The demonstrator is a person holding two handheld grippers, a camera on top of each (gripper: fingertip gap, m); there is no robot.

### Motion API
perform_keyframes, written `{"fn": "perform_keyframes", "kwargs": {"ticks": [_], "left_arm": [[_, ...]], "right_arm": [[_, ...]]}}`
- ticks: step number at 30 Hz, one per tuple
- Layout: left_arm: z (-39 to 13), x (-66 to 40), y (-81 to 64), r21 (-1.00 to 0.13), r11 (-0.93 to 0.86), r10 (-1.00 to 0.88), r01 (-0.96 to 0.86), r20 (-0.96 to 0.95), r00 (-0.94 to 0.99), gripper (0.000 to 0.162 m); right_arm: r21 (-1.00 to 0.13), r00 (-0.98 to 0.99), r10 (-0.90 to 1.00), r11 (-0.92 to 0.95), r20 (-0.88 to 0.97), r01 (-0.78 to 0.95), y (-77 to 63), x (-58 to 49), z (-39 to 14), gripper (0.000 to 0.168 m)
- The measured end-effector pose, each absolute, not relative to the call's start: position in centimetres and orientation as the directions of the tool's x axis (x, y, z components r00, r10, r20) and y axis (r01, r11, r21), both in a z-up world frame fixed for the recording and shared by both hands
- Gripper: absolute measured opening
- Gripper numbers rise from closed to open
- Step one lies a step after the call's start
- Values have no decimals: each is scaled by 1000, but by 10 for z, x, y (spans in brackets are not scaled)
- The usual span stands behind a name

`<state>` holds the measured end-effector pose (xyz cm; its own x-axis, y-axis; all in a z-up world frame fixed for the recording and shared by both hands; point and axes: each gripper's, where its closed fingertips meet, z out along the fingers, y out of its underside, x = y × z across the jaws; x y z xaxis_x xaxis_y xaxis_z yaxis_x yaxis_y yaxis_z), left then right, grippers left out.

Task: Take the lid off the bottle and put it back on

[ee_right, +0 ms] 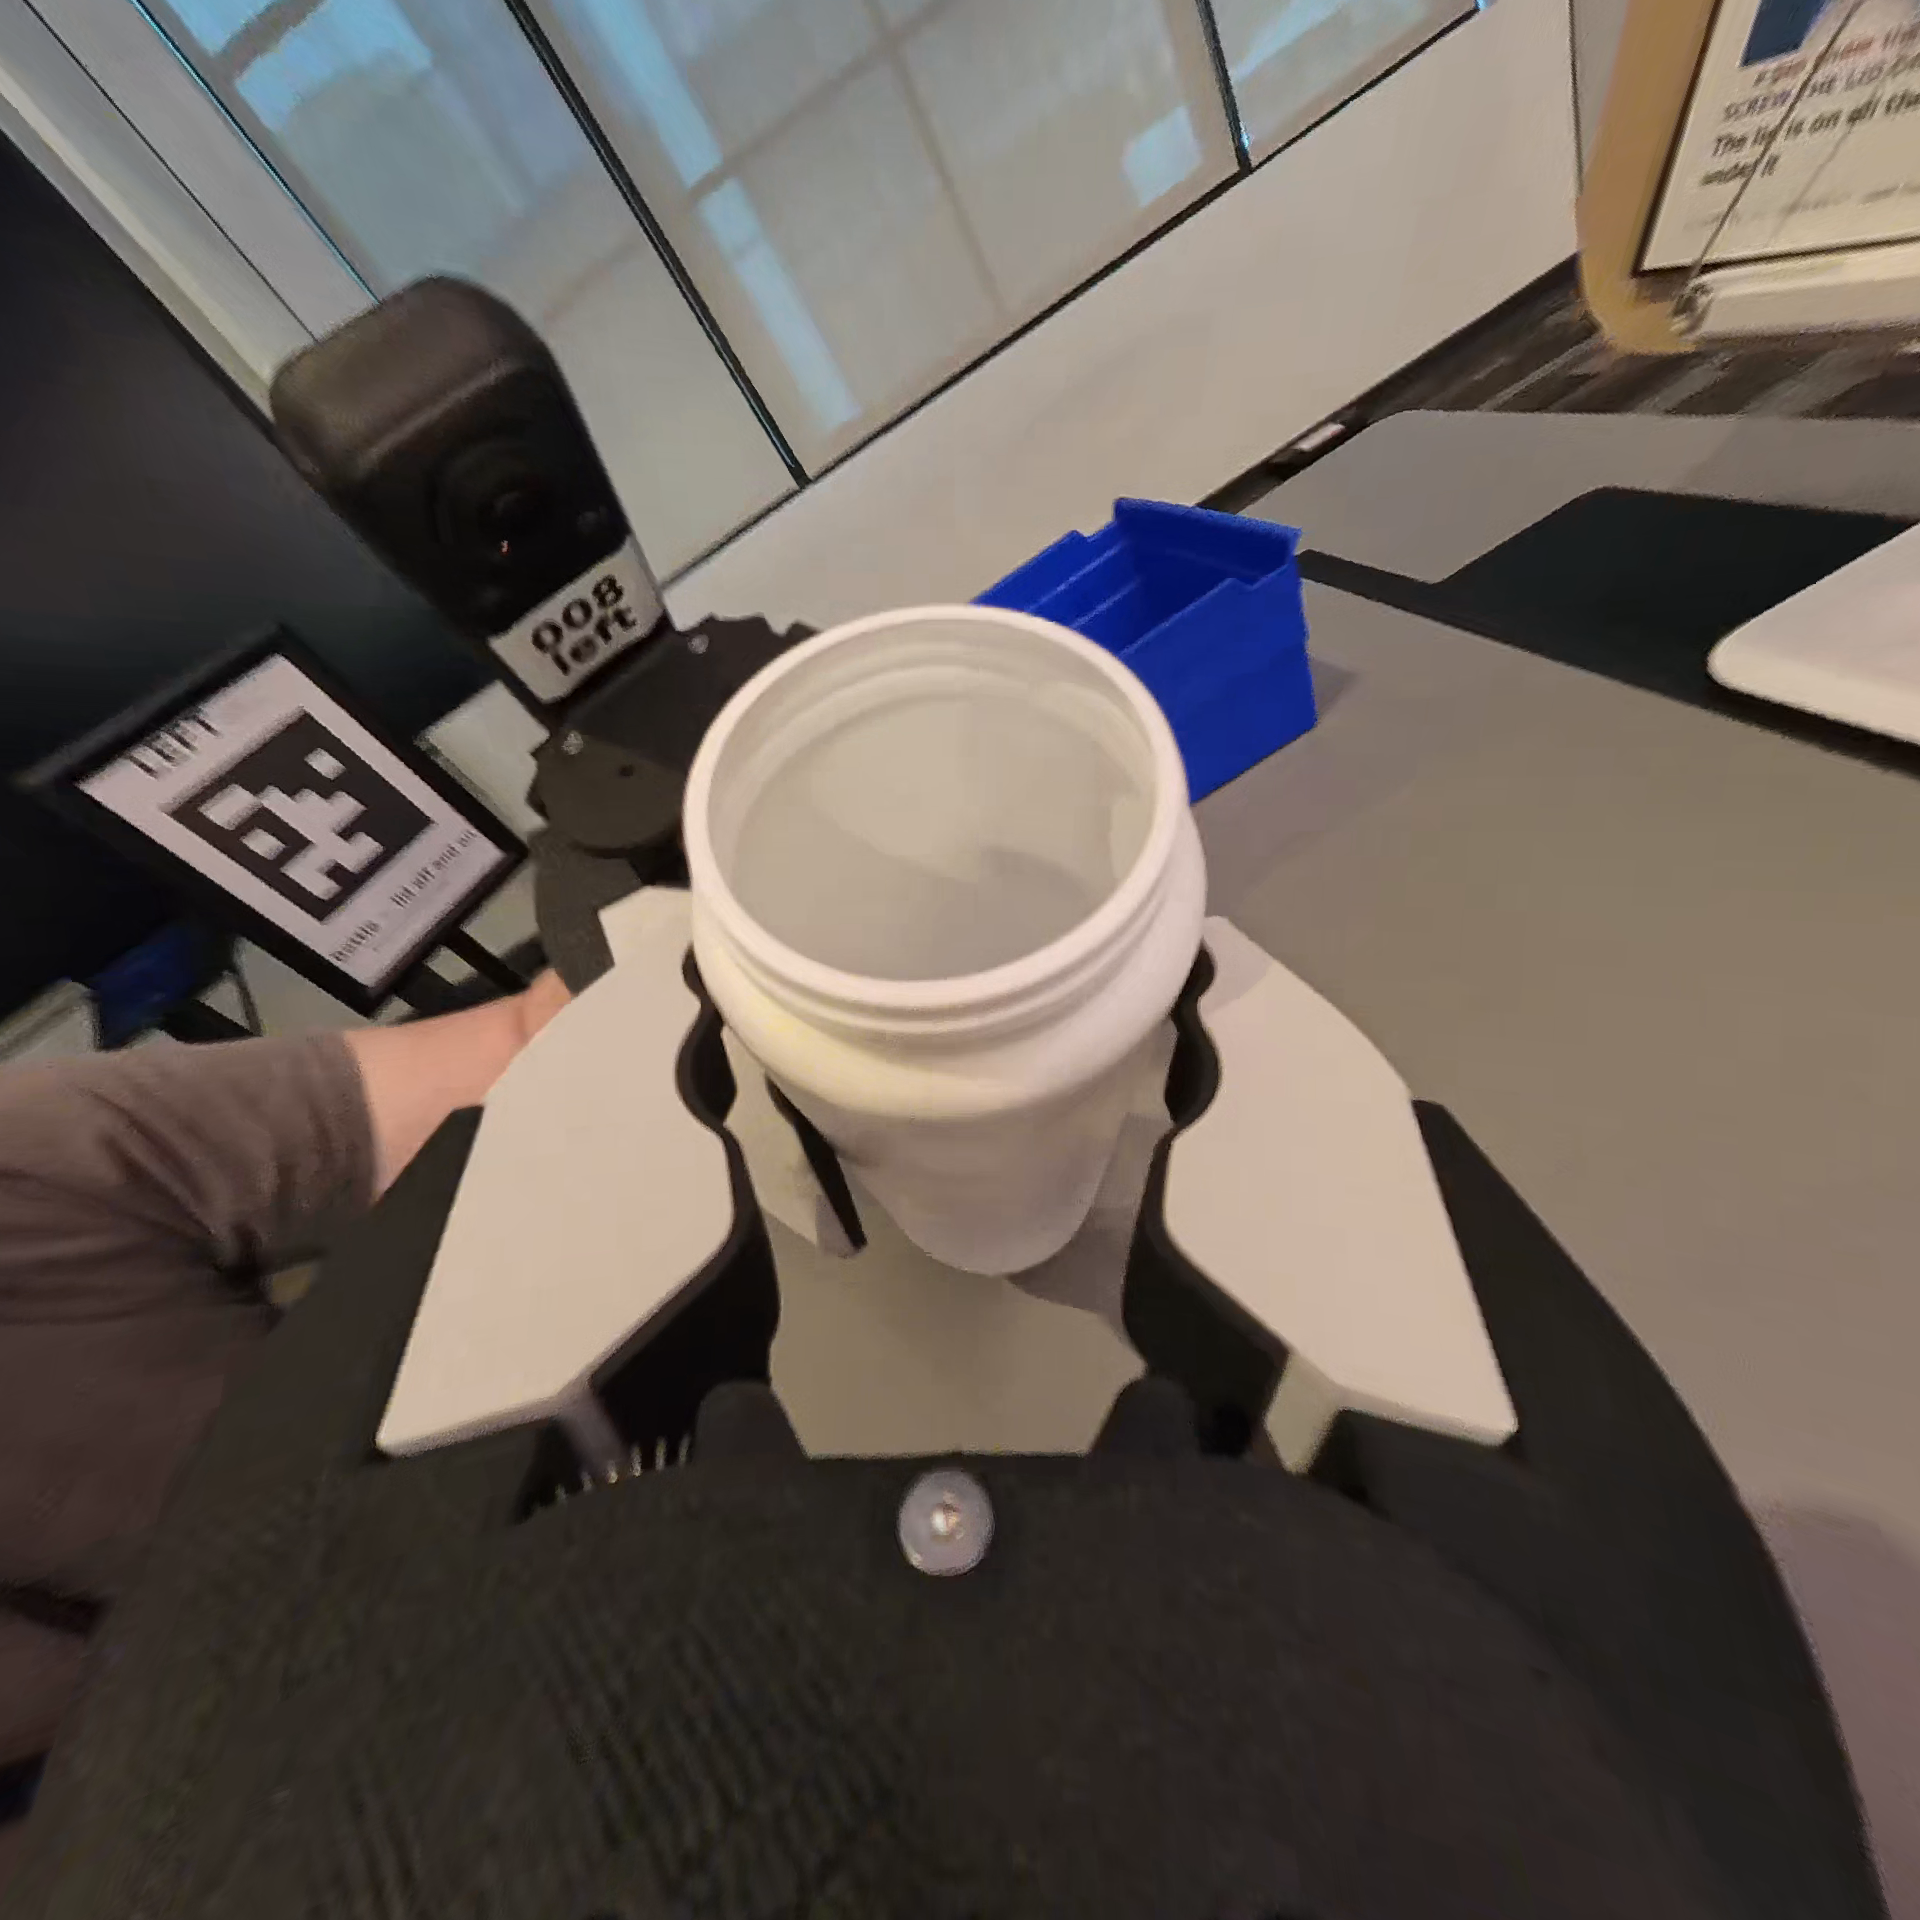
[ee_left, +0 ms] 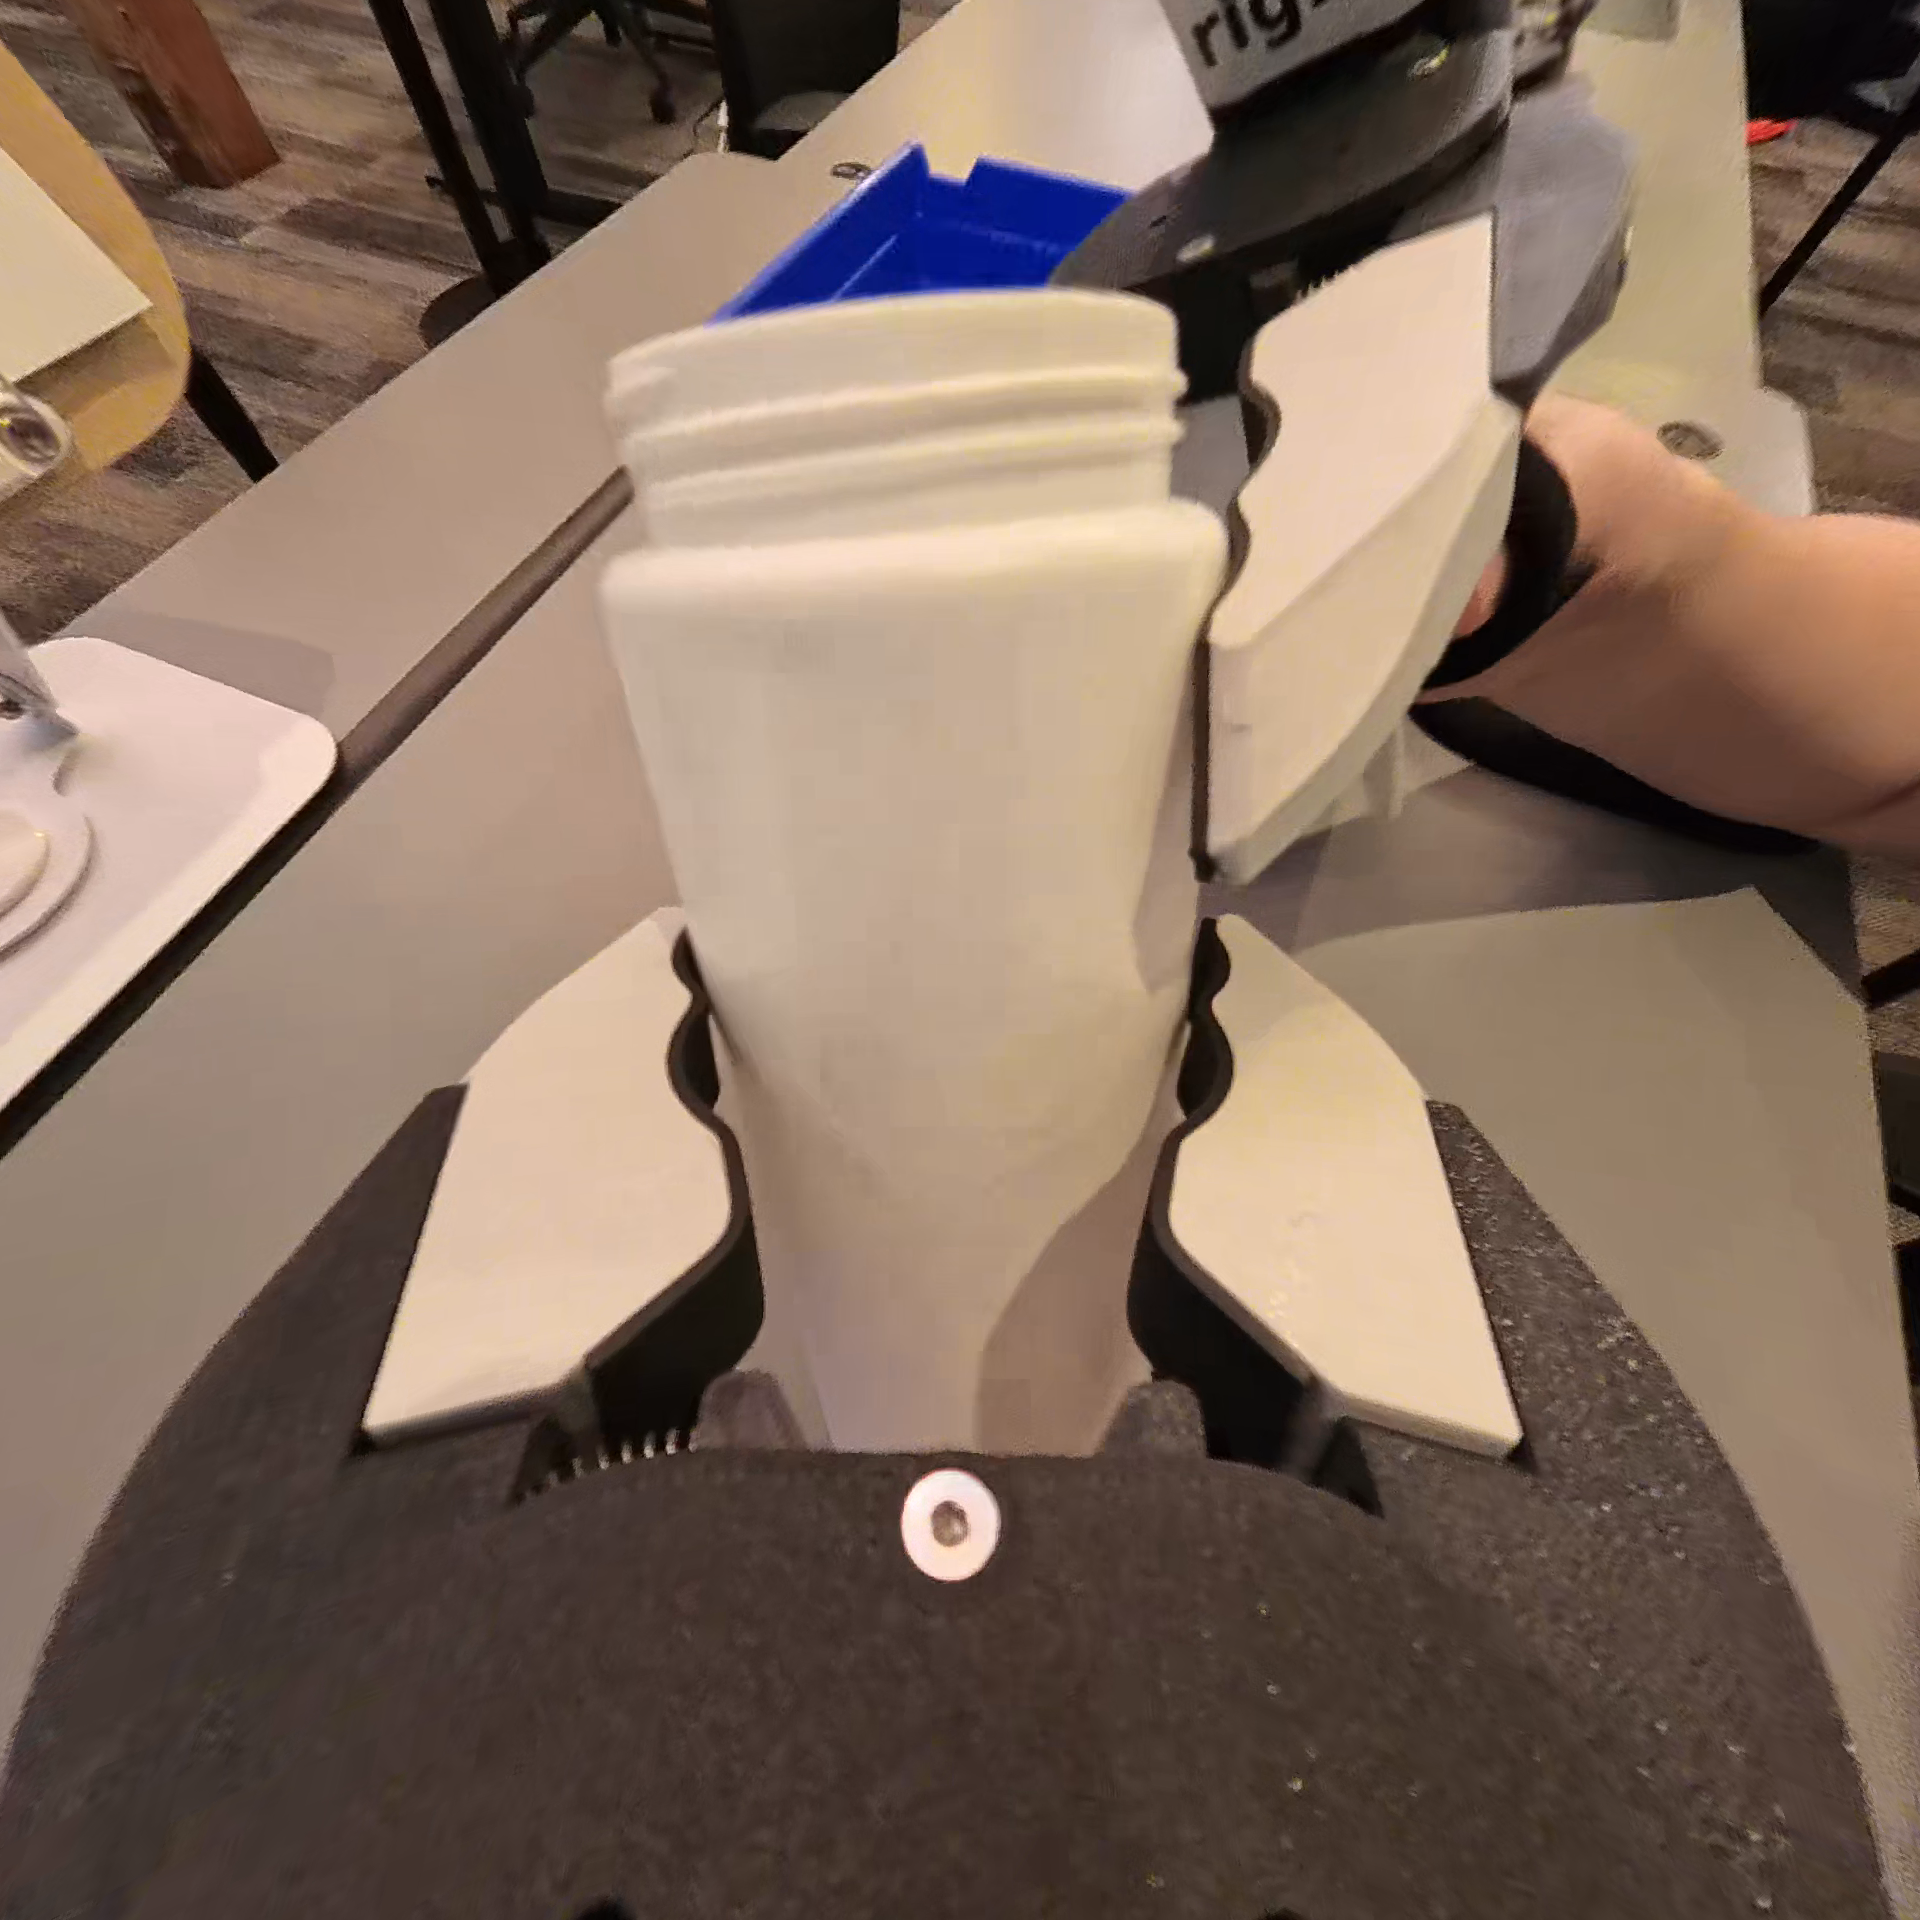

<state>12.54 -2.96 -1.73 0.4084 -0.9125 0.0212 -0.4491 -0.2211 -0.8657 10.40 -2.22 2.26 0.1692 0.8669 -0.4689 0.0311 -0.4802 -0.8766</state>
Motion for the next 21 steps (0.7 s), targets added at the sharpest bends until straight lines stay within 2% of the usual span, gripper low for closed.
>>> {"fn": "perform_keyframes", "kwargs": {"ticks": [3,7,11,15,18,21], "left_arm": [[-1,123,-30,-915,-244,-927,-320,123,353,83],[7,117,-32,-951,-238,-949,-197,184,257,93],[-8,122,-34,-937,-278,-947,-211,230,224,94],[-23,129,-32,-940,-221,-954,-261,153,257,98],[-21,129,-28,-963,-162,-956,-216,98,278,88],[-22,130,-29,-968,-173,-958,-184,122,261,88]], "right_arm": [[-926,204,913,-373,-355,59,-24,104,26,84],[-963,220,944,-264,-245,61,-25,104,32,84],[-969,204,953,-242,-225,59,-27,100,30,84],[-977,197,963,-200,-182,72,-28,94,24,84],[-979,215,965,-173,-147,110,-25,92,14,84],[-977,201,969,-169,-141,132,-26,90,8,84]]}}
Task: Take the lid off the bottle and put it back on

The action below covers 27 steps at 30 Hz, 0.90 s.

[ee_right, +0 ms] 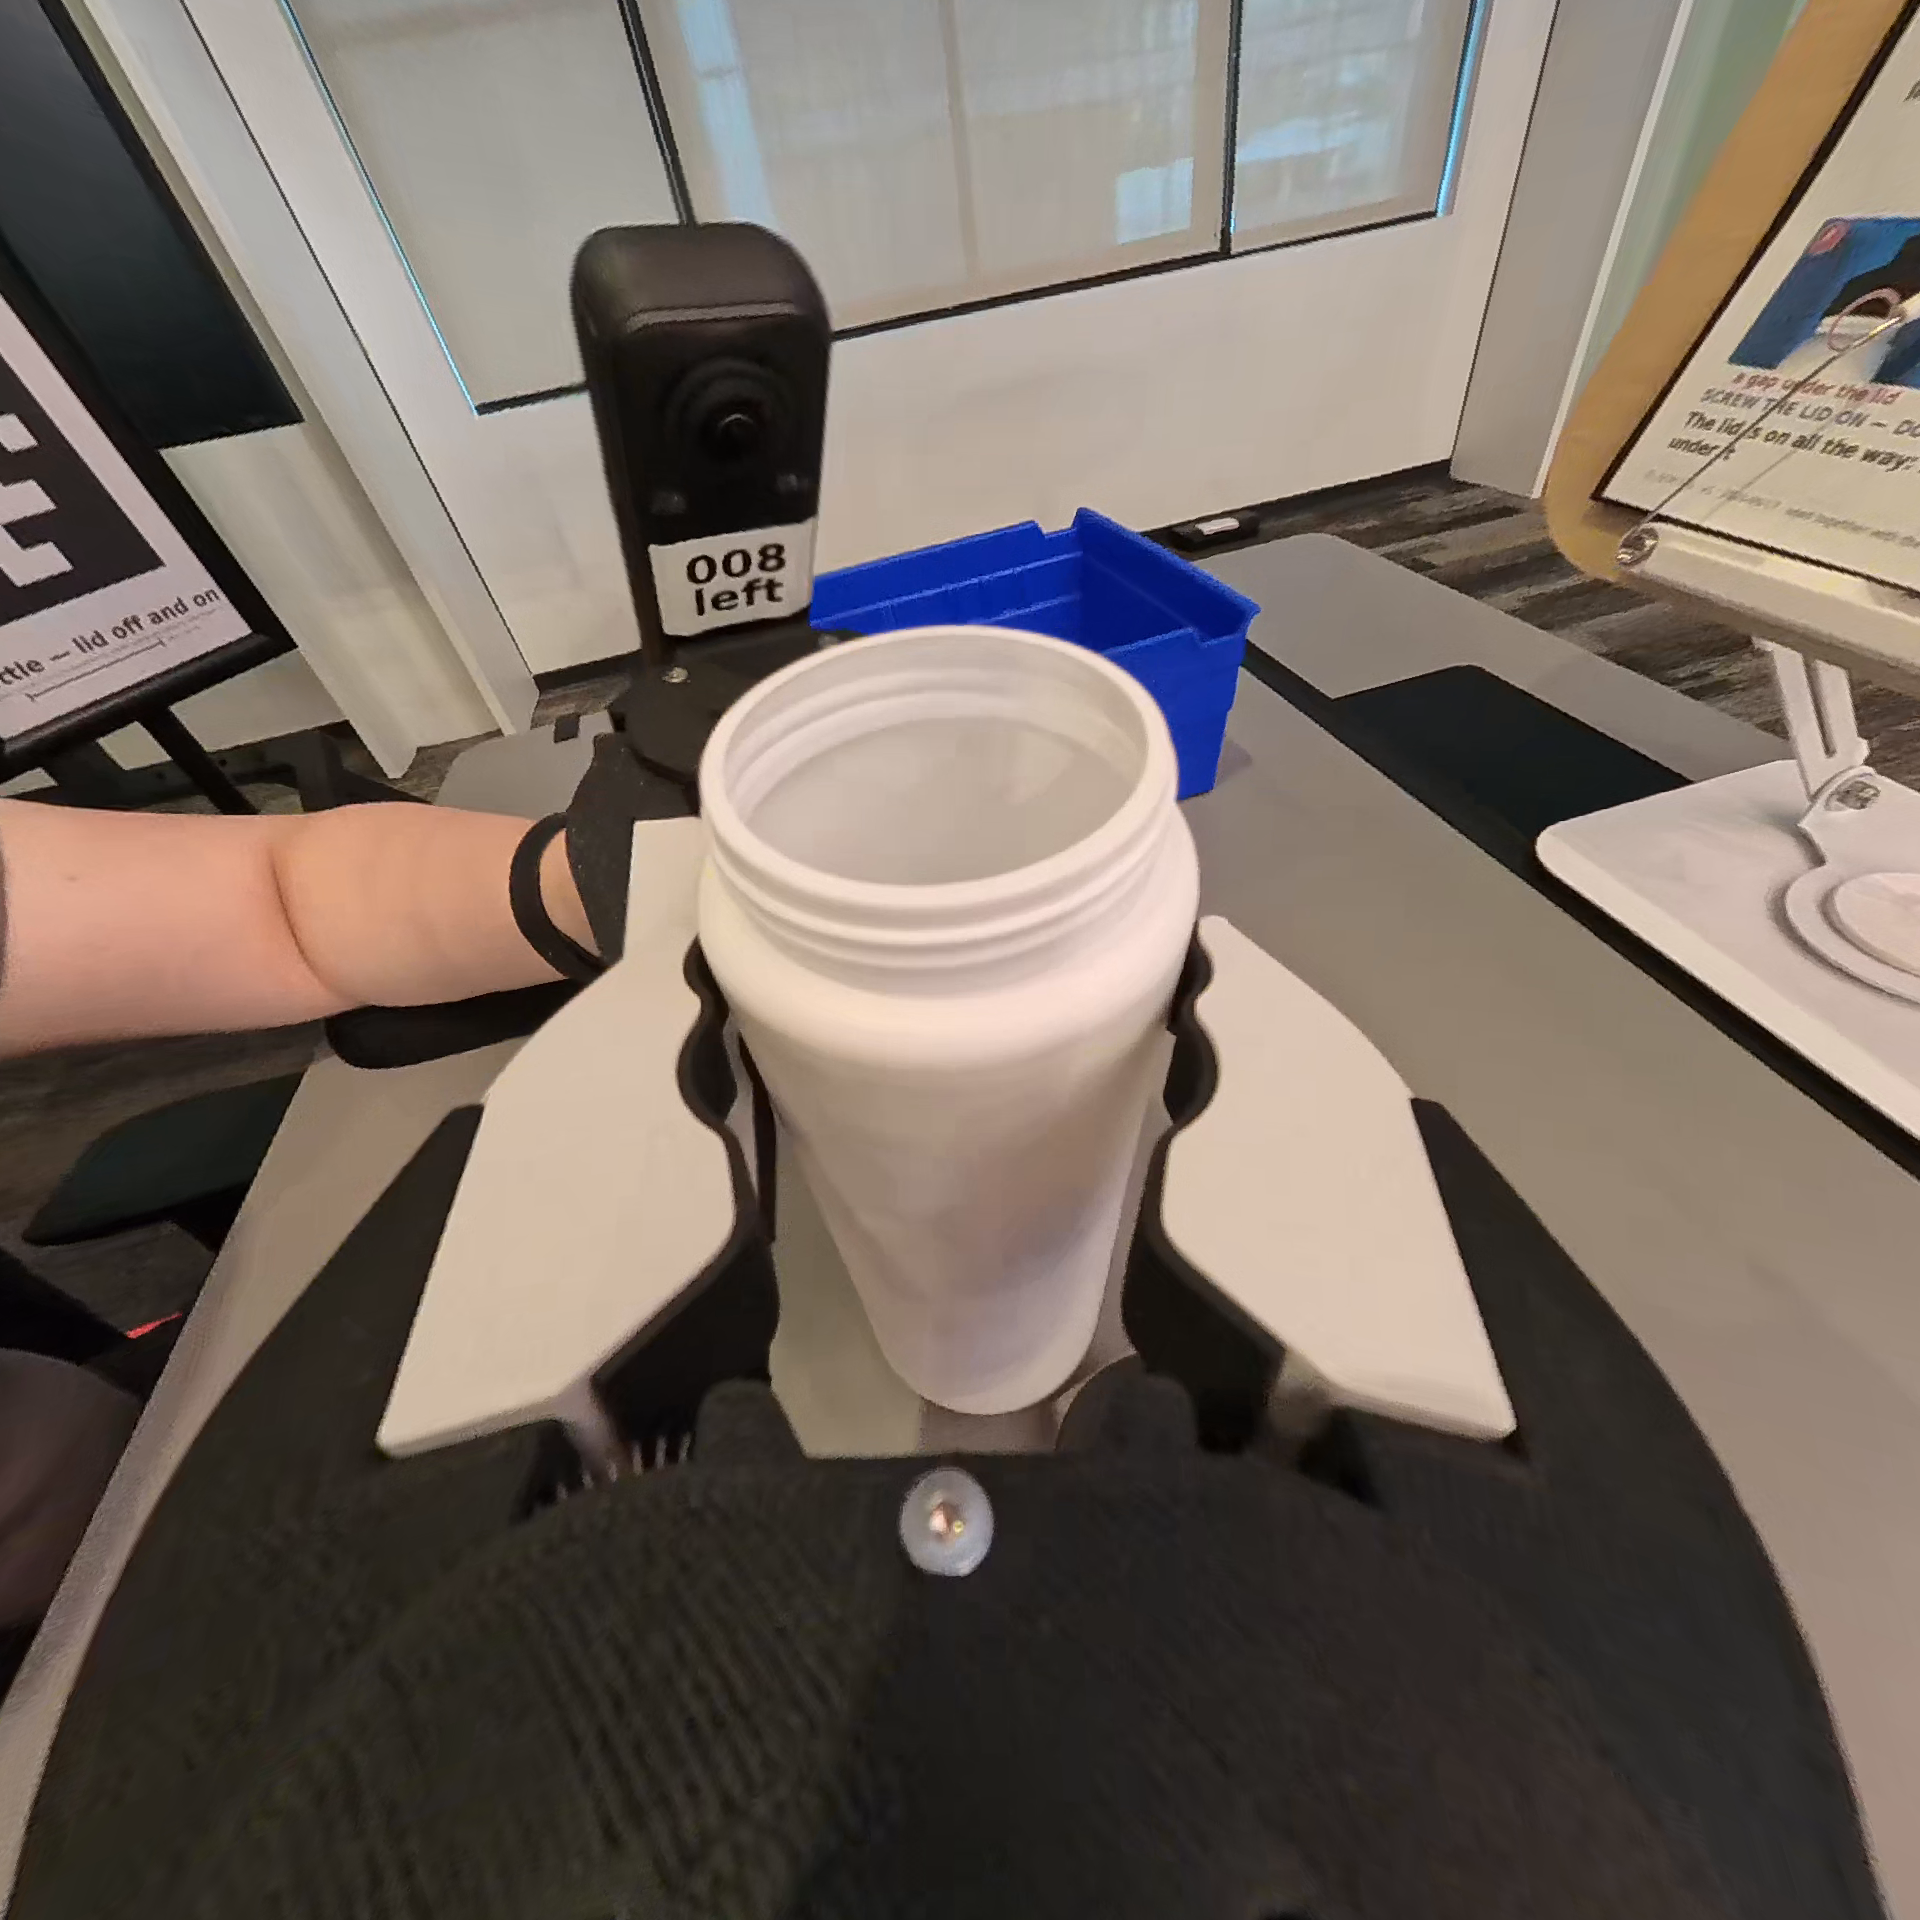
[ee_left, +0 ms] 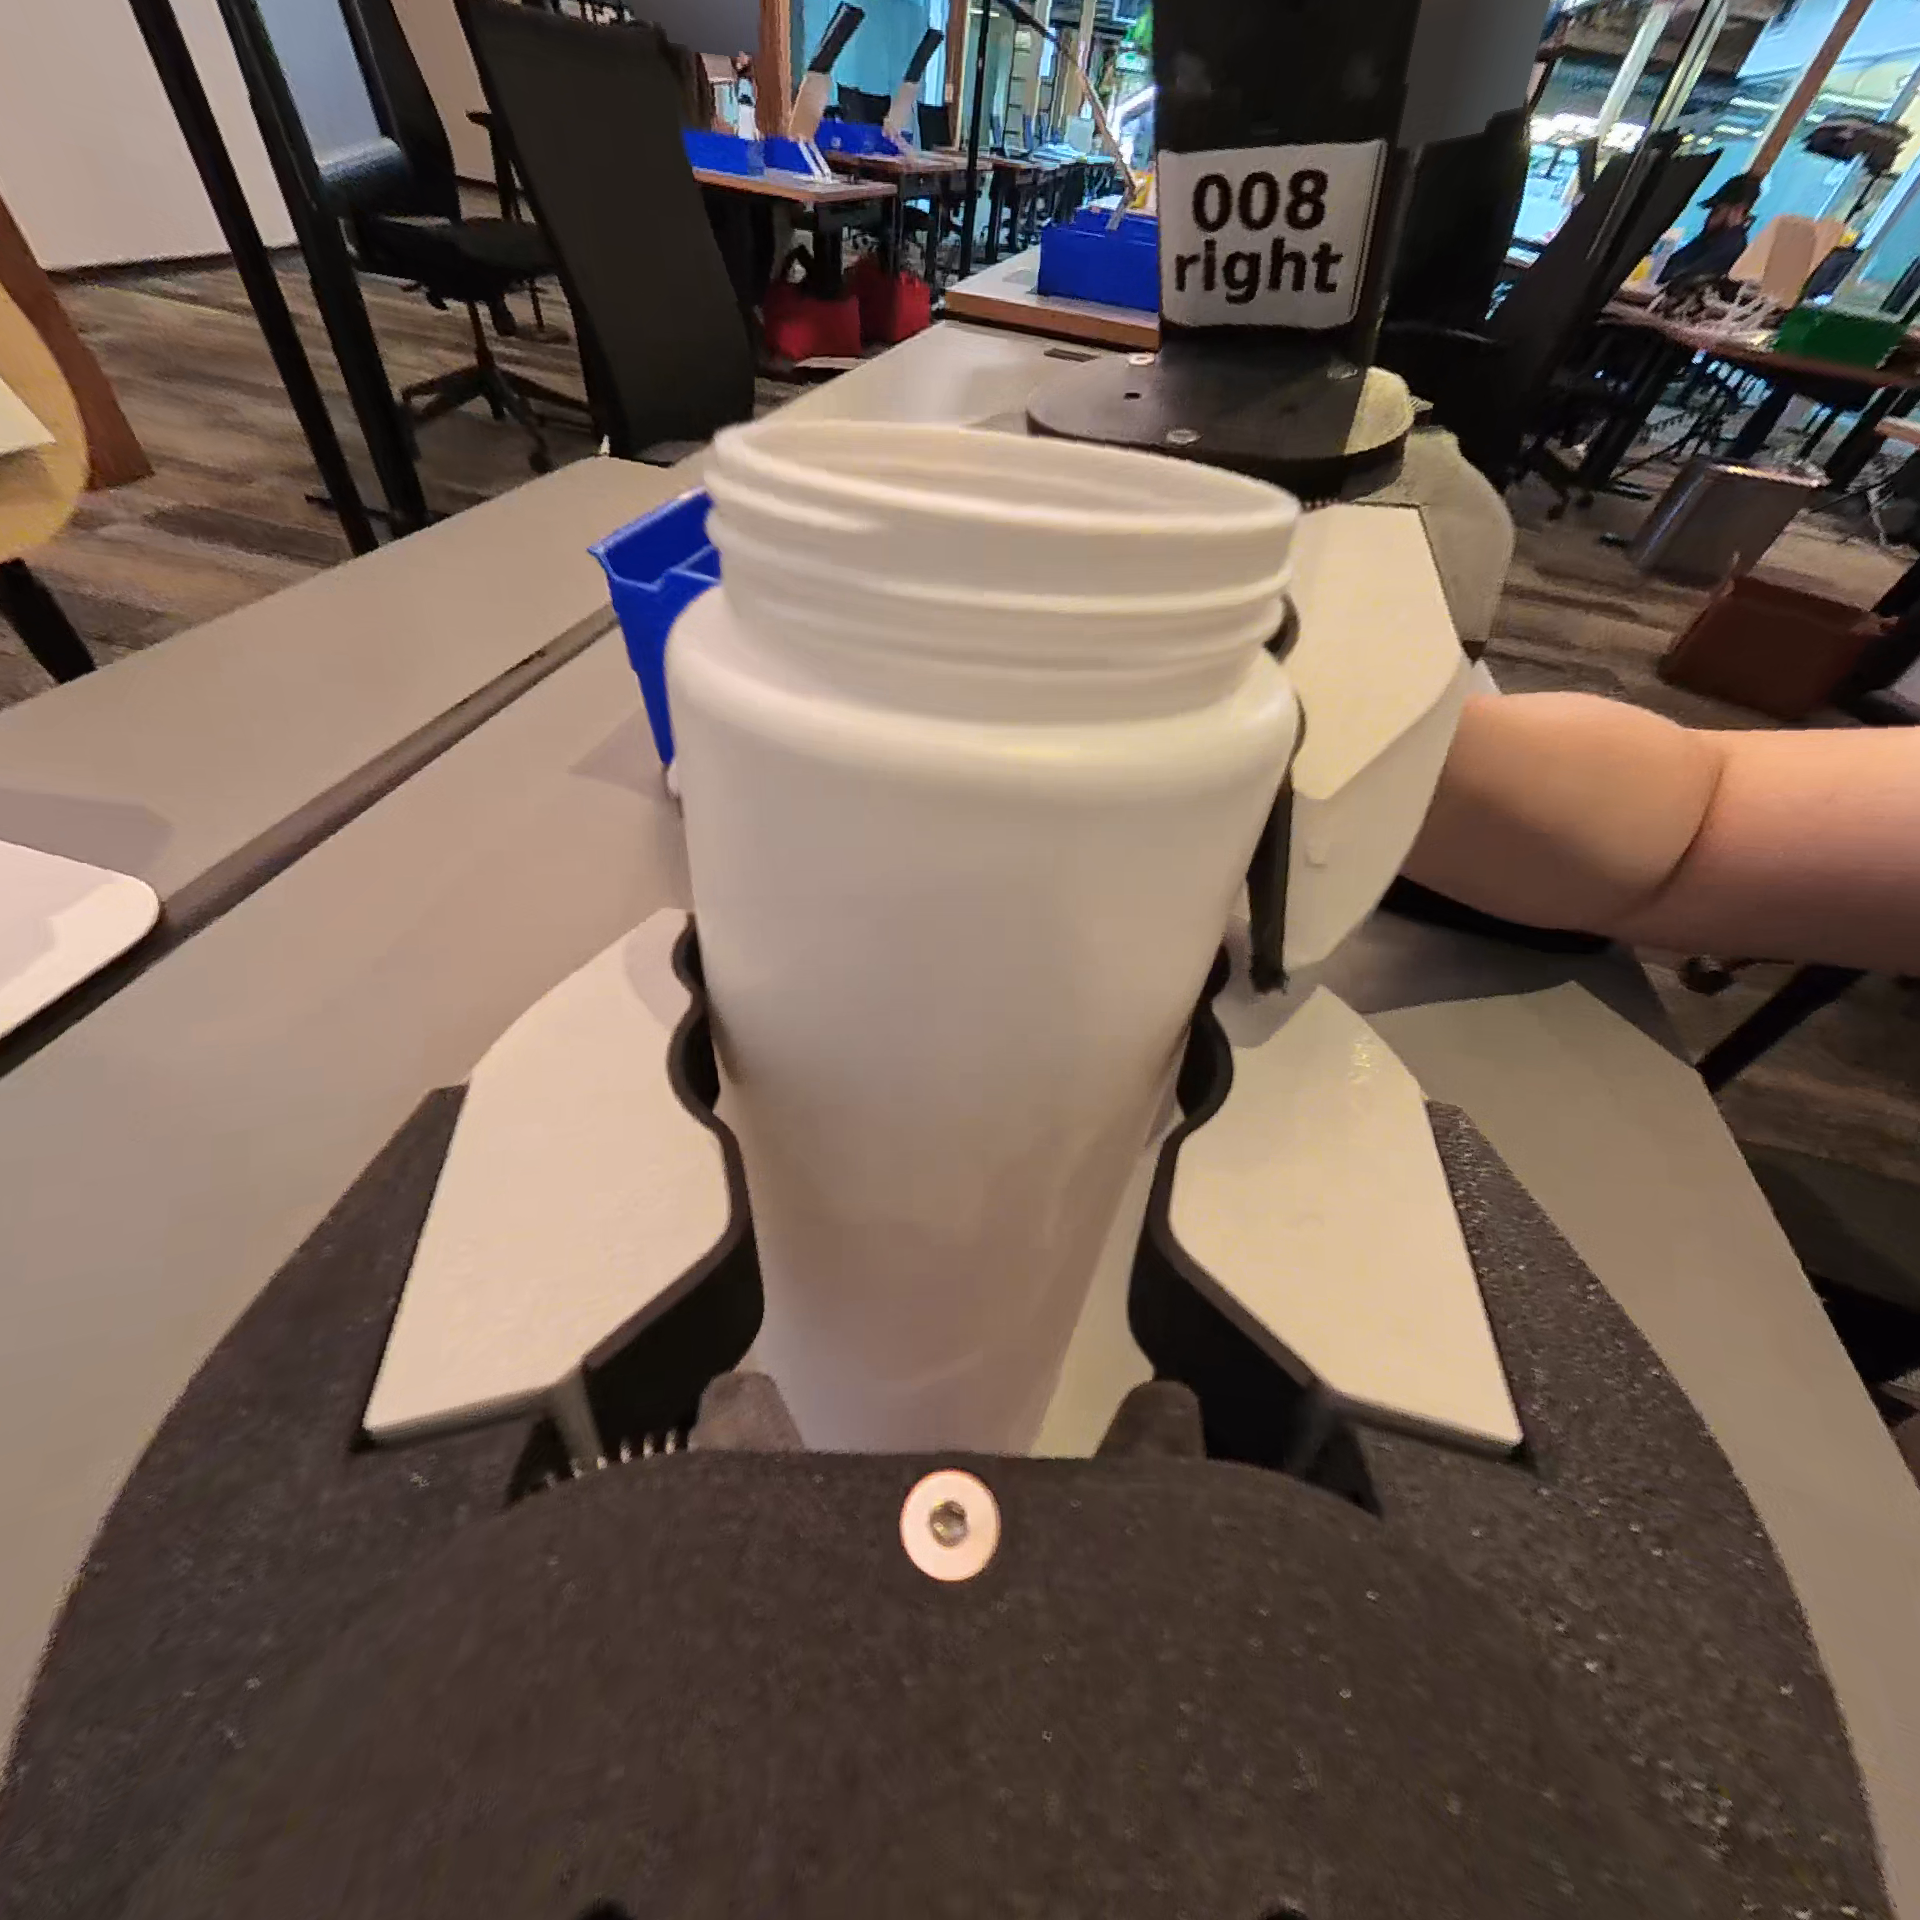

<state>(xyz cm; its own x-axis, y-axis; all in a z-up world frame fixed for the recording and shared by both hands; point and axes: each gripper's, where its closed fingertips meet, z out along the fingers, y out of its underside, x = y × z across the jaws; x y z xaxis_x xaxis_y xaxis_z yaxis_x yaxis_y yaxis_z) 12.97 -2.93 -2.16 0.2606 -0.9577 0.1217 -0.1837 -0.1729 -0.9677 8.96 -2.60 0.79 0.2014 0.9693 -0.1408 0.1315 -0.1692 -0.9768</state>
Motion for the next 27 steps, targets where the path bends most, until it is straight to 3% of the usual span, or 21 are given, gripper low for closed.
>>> {"fn": "perform_keyframes", "kwargs": {"ticks": [9,17,21,27], "left_arm": [[-23,127,-29,-971,-195,-959,-137,160,232,87],[-26,127,-25,-973,-192,-955,-128,155,254,101],[-24,129,-32,-977,-170,-965,-131,138,223,87],[-24,129,-32,-976,-163,-967,-143,129,220,87]], "right_arm": [[-969,179,968,-203,-176,143,-25,90,0,85],[-963,154,966,-230,-208,142,-30,87,2,87],[-960,163,962,-242,-218,143,-29,88,2,87],[-960,165,965,-232,-206,158,-30,88,2,87]]}}
